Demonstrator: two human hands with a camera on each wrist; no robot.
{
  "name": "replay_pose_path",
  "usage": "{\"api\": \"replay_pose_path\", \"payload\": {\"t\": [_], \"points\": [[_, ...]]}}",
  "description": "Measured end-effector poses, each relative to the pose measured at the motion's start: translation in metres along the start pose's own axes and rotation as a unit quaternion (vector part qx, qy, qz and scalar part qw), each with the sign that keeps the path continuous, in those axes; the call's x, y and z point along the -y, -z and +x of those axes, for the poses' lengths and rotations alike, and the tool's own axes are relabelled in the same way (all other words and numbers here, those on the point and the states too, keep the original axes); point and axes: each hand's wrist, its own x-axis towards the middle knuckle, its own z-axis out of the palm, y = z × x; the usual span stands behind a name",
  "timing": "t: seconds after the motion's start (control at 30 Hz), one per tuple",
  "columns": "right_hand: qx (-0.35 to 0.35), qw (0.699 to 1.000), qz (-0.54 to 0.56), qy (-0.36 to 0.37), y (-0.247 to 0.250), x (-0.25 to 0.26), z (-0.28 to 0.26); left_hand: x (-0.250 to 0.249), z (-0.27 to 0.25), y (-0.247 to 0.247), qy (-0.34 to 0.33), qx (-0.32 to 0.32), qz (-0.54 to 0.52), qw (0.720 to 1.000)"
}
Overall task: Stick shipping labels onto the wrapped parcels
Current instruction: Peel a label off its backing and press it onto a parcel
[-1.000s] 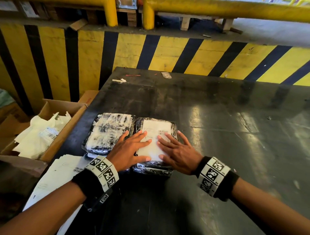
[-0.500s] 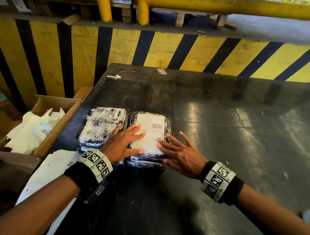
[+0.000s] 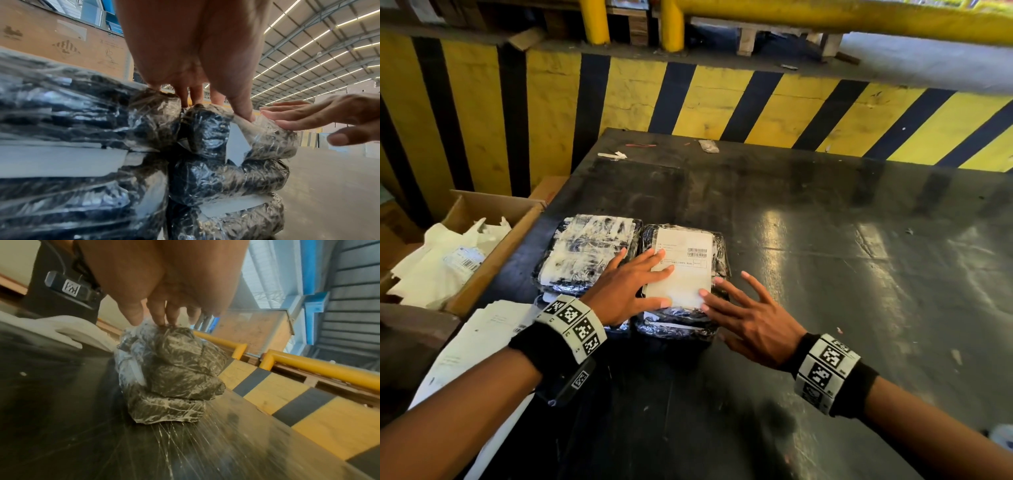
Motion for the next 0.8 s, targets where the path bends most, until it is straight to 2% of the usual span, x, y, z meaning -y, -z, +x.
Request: {"api": "replay_pose_path", "payload": {"t": [0.1, 0.17, 0.23, 0.3, 0.37, 0.47, 0.63, 0.73, 0.8], "points": [[-0.067, 0.992, 0.094, -0.044, 0.007, -0.002, 0.004, -0.002, -0.002, -0.002, -0.028, -0.02, 0.034, 0.999], [-0.086, 0.982, 0.142, -0.091, 0.012, -0.006, 0.018, -0.011, -0.004, -0.003, -0.076, -0.063, 0.05, 0.994], [-0.044, 0.979, 0.154, -0.127, 0.013, -0.008, 0.037, -0.025, -0.005, -0.004, -0.143, -0.092, 0.08, 0.982], [0.005, 0.974, 0.17, -0.147, 0.008, -0.006, 0.052, -0.033, -0.01, -0.009, -0.179, -0.081, 0.14, 0.97], [0.029, 0.969, 0.185, -0.16, 0.001, -0.005, 0.058, -0.027, -0.021, -0.014, -0.165, -0.06, 0.174, 0.969], [0.023, 0.97, 0.18, -0.16, -0.006, -0.007, 0.055, -0.009, -0.04, -0.014, -0.116, -0.035, 0.188, 0.975], [0.036, 0.97, 0.185, -0.155, -0.005, -0.008, 0.056, 0.011, -0.054, 0.0, -0.082, -0.043, 0.187, 0.978], [0.035, 0.966, 0.202, -0.159, -0.005, -0.007, 0.056, 0.007, -0.042, 0.016, -0.09, -0.059, 0.162, 0.981], [0.03, 0.964, 0.211, -0.16, -0.006, -0.007, 0.056, -0.008, -0.021, 0.021, -0.084, -0.034, 0.138, 0.986]]}}
